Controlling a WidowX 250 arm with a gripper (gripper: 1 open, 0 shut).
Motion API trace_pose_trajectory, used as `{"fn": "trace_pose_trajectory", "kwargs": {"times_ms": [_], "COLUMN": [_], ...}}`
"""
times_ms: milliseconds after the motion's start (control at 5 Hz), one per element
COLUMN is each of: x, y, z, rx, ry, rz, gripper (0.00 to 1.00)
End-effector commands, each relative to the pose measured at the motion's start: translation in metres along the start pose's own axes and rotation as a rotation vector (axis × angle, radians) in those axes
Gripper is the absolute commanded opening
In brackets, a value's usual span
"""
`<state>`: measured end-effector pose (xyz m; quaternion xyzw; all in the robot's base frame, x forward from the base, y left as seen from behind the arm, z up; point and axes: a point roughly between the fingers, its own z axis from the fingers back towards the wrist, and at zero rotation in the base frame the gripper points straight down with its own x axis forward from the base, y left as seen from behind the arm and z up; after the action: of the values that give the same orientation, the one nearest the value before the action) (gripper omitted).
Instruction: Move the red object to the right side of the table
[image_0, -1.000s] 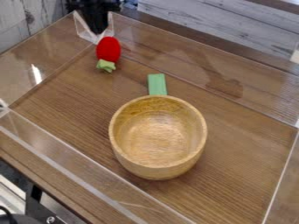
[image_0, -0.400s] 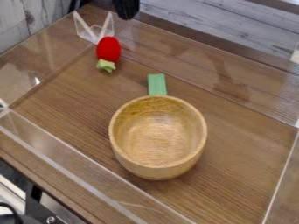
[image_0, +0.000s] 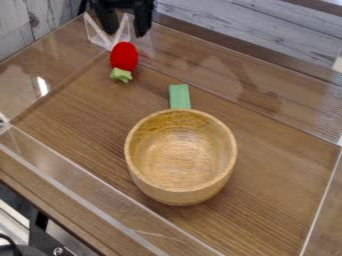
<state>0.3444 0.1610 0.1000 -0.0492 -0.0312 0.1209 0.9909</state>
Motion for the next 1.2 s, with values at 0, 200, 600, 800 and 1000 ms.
{"fn": "trace_pose_trajectory", "kwargs": {"times_ms": [0, 200, 600, 800, 1000], "x": [0.001, 0.0, 0.002, 0.007, 0.012], "y": [0.012, 0.016, 0.031, 0.033, 0.037], "z": [0.007, -0.005, -0.027, -0.01, 0.012], "rx": [0.037, 0.054, 0.072, 0.063, 0.042], "ry": [-0.043, -0.028, -0.003, -0.032, -0.069], "rz": [0.009, 0.068, 0.083, 0.033, -0.012], "gripper": [1.0, 1.0, 0.0, 0.0, 0.0]}}
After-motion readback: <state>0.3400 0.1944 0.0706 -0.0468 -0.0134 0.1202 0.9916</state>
